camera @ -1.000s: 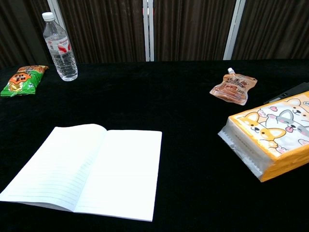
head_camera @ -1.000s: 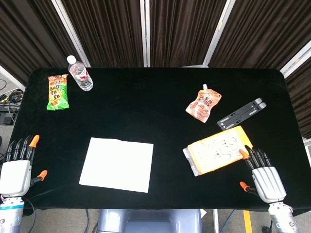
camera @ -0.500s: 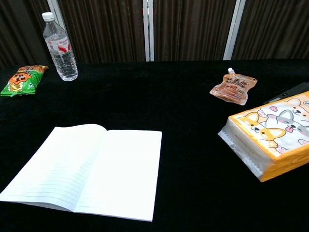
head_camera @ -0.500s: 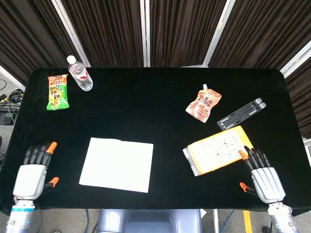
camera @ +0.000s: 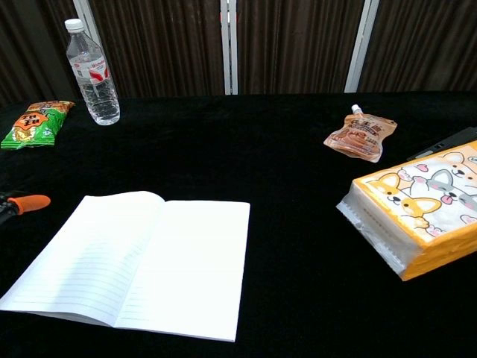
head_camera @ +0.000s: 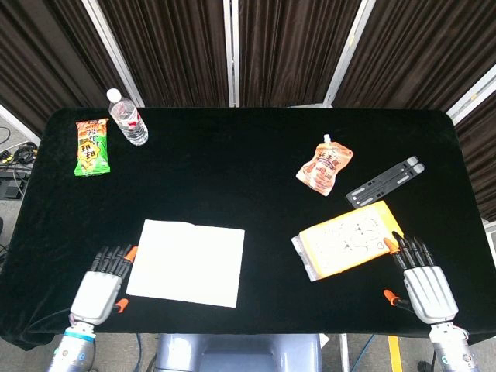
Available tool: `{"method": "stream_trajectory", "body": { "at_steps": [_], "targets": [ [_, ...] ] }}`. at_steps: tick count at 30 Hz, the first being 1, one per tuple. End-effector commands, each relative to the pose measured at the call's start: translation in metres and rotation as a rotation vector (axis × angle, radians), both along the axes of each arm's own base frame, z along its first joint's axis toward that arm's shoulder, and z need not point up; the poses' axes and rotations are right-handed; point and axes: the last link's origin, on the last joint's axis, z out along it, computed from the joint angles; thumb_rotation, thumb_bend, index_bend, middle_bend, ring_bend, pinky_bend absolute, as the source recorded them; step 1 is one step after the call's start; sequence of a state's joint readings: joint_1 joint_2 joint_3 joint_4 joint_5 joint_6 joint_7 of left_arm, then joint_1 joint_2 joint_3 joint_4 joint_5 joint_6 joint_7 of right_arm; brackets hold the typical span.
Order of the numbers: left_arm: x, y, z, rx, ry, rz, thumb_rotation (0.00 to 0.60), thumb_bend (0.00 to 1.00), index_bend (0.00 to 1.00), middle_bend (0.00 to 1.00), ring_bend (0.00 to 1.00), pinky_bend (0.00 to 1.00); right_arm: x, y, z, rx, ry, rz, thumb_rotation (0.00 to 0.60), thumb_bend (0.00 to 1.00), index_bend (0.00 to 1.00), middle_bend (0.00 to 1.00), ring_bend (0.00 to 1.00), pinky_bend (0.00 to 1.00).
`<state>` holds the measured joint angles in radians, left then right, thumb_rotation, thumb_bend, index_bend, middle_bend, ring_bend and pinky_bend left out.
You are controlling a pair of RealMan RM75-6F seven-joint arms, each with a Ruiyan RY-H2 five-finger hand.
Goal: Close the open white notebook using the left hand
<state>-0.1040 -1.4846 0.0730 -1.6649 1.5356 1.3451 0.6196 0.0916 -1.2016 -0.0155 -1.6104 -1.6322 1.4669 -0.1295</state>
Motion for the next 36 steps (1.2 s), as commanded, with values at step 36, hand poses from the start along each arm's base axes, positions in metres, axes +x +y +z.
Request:
{"method": "stream_trajectory", "body": {
  "at_steps": [36],
  "targets": [
    [0.008,0.018,-0.054,-0.05,0.056,-0.044,0.6,0.46,0.0,0.0,0.0,0.0,-0.001,0.002,-0.007,0.021,0.017,0.003,0.6,0.04,0.0,0.0,0.0,0.0]
  ]
}}
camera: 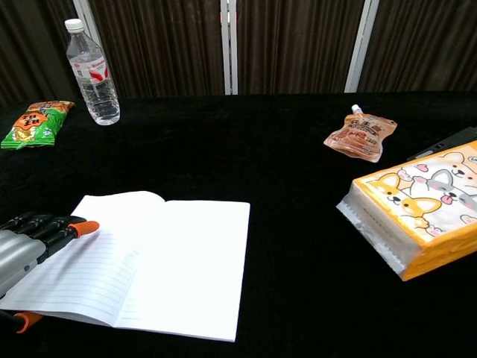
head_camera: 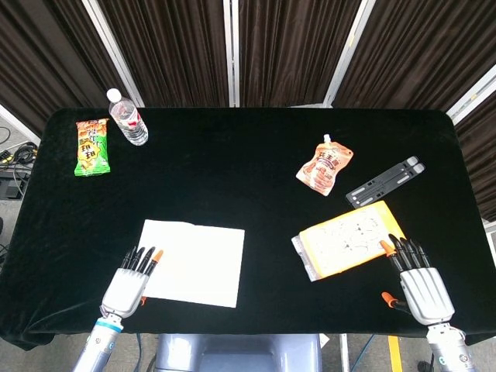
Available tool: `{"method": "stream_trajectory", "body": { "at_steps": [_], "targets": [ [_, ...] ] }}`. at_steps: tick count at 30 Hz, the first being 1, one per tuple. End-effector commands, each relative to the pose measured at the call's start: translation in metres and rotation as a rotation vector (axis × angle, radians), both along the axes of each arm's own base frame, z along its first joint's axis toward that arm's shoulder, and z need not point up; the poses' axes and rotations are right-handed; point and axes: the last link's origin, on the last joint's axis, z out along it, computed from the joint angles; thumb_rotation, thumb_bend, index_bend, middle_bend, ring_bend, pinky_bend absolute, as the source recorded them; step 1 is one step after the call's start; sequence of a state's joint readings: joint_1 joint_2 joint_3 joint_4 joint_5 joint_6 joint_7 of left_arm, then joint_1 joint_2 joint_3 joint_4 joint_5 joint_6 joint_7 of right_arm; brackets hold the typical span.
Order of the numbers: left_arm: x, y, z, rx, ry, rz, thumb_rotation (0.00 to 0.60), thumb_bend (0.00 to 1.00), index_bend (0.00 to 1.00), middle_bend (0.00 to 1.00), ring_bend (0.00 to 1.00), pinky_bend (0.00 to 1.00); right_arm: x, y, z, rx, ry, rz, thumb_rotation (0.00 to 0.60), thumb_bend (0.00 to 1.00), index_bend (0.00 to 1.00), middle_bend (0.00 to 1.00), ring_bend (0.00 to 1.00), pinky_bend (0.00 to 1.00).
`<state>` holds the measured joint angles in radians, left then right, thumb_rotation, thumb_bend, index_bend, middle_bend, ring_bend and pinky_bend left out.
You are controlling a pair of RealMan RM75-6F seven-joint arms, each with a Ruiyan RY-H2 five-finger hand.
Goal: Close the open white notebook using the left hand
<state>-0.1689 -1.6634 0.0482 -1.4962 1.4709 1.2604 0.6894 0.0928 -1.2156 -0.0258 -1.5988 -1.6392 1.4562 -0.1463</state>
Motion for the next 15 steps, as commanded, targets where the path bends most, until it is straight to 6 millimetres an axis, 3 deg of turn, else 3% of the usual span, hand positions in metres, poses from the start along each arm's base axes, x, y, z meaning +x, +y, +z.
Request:
{"method": "stream_trajectory", "body": {
  "at_steps": [1,7,15],
  "targets": [
    [0.002,0.0,0.0,0.009,-0.007,-0.013,0.6,0.48,0.0,0.0,0.0,0.0,0.0,0.0,0.0,0.001,0.001,-0.001,0.6,0.04,0.0,0.0,0.0,0.0],
    [0.007,-0.002,0.005,0.031,-0.025,-0.04,0.6,0.56,0.0,0.0,0.0,0.0,0.0,0.0,0.0,-0.002,-0.001,0.001,0.6,0.04,0.0,0.0,0.0,0.0],
    [0.022,0.006,0.016,0.091,-0.04,-0.107,0.6,0.57,0.0,0.0,0.0,0.0,0.001,0.0,0.001,-0.004,-0.006,0.001,0.6,0.04,0.0,0.0,0.0,0.0]
  ]
}}
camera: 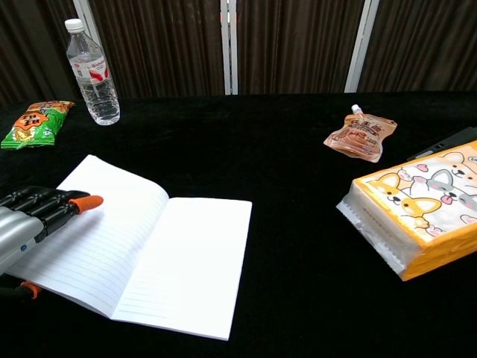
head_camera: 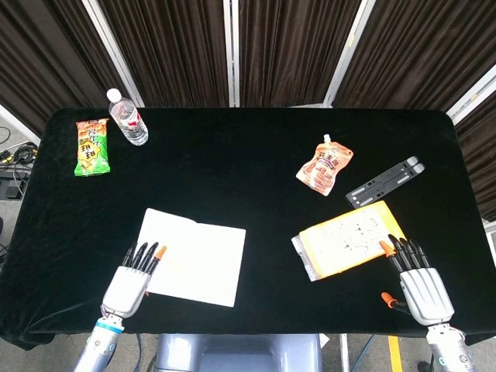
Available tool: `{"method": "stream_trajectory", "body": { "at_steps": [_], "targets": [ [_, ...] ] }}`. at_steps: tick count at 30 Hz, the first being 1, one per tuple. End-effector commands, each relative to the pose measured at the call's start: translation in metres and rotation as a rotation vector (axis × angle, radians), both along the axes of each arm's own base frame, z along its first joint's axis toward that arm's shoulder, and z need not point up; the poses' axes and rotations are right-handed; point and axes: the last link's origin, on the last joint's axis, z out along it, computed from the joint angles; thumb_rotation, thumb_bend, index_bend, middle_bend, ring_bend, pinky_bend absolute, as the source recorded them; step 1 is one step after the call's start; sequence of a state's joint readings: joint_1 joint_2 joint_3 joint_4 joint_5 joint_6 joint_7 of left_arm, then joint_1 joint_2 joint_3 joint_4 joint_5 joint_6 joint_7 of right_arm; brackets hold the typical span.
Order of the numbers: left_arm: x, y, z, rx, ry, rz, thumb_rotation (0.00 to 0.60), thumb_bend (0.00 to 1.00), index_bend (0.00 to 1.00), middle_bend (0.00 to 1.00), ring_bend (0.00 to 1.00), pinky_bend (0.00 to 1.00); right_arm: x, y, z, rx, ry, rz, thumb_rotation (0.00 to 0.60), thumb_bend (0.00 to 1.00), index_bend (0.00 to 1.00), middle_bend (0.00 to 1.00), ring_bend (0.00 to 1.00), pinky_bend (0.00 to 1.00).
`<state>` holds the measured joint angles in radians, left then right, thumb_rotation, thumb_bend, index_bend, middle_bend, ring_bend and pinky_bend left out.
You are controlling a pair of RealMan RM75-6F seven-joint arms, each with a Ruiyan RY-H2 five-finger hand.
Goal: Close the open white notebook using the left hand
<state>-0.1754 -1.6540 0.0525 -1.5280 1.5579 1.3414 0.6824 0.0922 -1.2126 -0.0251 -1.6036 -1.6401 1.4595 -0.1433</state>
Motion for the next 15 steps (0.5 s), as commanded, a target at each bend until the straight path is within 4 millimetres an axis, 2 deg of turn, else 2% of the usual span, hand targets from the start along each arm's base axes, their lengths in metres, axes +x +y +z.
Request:
{"method": "stream_trajectory", "body": {
  "at_steps": [1,9,15],
  "targets": [
    [0.006,0.006,0.003,0.028,0.004,-0.028,0.6,0.57,0.0,0.0,0.0,0.0,0.0,0.0,0.001,-0.002,-0.001,-0.001,0.6,0.04,0.0,0.0,0.0,0.0],
    [0.034,0.034,0.012,0.152,0.002,-0.133,0.6,0.5,0.0,0.0,0.0,0.0,0.0,-0.003,0.006,-0.022,-0.019,-0.007,0.6,0.04,0.0,0.0,0.0,0.0],
    [0.052,0.047,0.009,0.181,-0.025,-0.178,0.6,0.49,0.0,0.0,0.0,0.0,0.001,-0.005,0.012,-0.043,-0.036,-0.009,0.6,0.04,0.0,0.0,0.0,0.0]
  ]
}}
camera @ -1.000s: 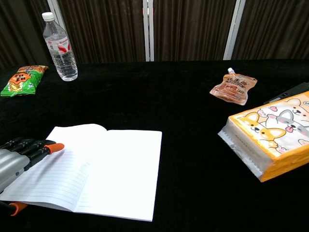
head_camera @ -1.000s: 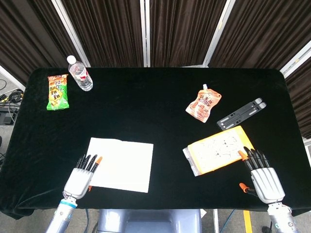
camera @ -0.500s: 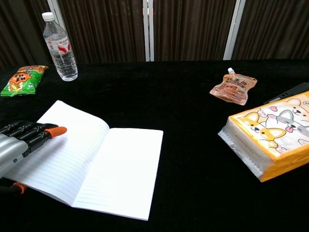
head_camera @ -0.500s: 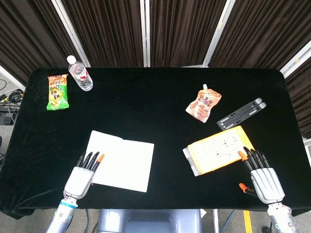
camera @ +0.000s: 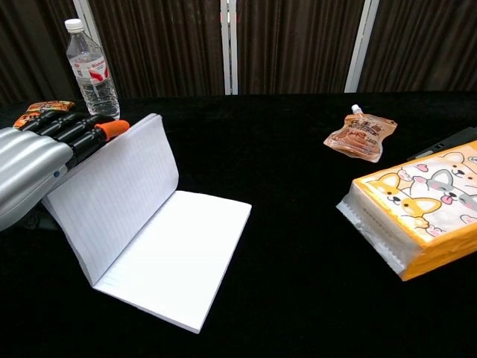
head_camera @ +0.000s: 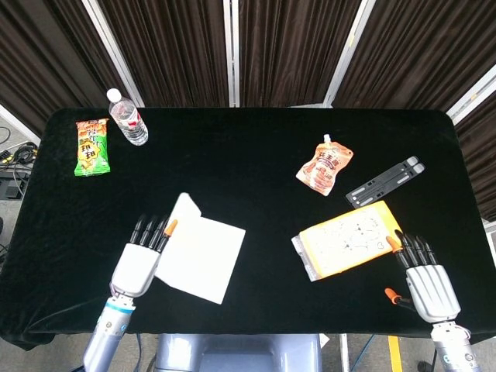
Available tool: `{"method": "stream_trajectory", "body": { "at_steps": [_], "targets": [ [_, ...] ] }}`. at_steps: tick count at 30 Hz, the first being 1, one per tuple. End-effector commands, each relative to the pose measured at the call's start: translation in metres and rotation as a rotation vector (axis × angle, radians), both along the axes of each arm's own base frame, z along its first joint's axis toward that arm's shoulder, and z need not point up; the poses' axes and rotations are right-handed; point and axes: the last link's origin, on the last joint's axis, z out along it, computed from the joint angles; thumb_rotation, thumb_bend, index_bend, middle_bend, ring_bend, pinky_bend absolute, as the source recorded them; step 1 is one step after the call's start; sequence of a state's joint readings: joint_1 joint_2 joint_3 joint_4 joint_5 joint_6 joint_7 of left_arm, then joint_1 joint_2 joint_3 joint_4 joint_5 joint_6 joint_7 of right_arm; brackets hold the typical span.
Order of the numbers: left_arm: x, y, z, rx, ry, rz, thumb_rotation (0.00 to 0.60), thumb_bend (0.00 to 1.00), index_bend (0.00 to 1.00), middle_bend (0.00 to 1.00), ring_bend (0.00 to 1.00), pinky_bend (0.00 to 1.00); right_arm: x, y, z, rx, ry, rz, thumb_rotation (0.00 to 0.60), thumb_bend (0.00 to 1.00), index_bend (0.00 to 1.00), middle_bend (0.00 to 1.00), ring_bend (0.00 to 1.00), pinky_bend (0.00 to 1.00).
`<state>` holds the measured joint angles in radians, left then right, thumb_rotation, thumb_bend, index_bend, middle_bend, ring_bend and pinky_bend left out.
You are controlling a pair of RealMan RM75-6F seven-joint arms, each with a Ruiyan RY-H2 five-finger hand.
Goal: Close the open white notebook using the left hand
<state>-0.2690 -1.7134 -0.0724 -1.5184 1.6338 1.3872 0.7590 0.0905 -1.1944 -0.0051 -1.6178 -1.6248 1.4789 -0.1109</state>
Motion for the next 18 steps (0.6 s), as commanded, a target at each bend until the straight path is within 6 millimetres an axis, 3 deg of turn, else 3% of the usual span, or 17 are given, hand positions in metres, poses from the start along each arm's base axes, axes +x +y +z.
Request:
{"method": "stream_trajectory", "body": {
  "at_steps": [1,10,18],
  "targets": [
    [0.009,0.005,-0.003,0.002,-0.012,-0.017,0.6,0.48,0.0,0.0,0.0,0.0,0.0,0.0,0.002,-0.006,-0.005,-0.004,0.6,0.04,0.0,0.0,0.0,0.0],
    [0.023,0.009,-0.013,-0.013,-0.015,-0.015,0.6,0.44,0.0,0.0,0.0,0.0,0.0,-0.001,0.004,-0.008,-0.013,-0.011,0.6,0.04,0.0,0.0,0.0,0.0],
    [0.016,0.005,-0.011,-0.01,-0.01,-0.002,0.6,0.39,0.0,0.0,0.0,0.0,0.0,0.0,0.004,-0.003,-0.011,-0.011,0.6,0.04,0.0,0.0,0.0,0.0]
  ]
}}
